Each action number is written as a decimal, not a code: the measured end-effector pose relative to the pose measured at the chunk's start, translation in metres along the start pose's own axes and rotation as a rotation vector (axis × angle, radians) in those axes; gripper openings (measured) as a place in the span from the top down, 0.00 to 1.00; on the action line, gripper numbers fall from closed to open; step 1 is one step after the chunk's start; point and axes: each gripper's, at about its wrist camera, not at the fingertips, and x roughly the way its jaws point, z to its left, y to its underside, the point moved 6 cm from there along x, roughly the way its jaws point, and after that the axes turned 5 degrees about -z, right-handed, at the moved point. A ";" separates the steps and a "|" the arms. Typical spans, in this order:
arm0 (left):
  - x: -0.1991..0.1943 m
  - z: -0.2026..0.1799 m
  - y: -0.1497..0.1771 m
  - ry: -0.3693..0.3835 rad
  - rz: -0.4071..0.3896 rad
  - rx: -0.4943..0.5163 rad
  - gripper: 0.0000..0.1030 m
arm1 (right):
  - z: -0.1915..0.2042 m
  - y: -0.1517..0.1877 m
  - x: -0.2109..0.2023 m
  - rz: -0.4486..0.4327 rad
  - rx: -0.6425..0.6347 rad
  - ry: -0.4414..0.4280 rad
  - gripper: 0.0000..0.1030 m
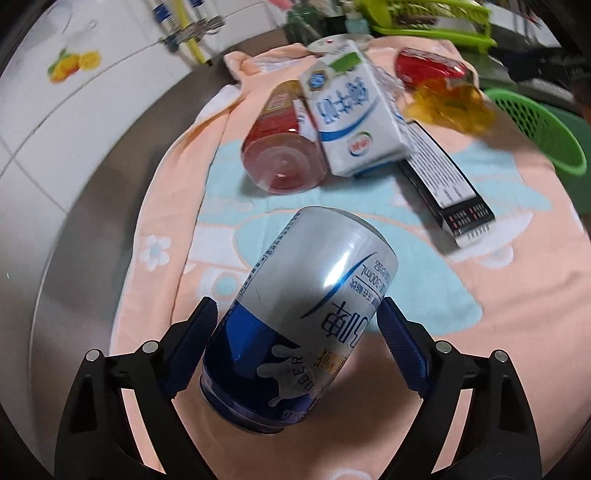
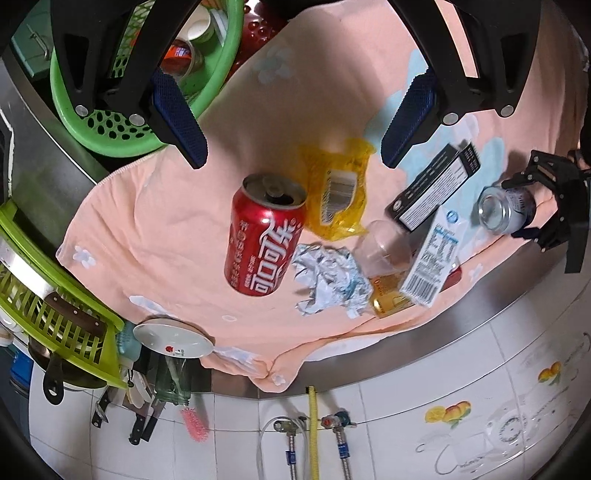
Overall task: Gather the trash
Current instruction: 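Grasp the blue-and-white can with the left tool while the right tool grasps the Coca-Cola can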
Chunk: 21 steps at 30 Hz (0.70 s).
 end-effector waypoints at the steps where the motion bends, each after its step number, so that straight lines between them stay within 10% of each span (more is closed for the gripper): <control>1: 0.001 0.001 -0.001 -0.004 0.003 -0.021 0.17 | -0.002 -0.003 0.003 0.000 0.005 0.005 0.11; 9: 0.014 0.017 -0.010 0.000 0.055 -0.246 0.19 | -0.020 -0.027 0.031 0.025 0.056 0.020 0.11; 21: 0.021 0.013 -0.016 0.030 0.073 -0.230 0.18 | -0.047 -0.053 0.098 0.144 0.154 0.057 0.11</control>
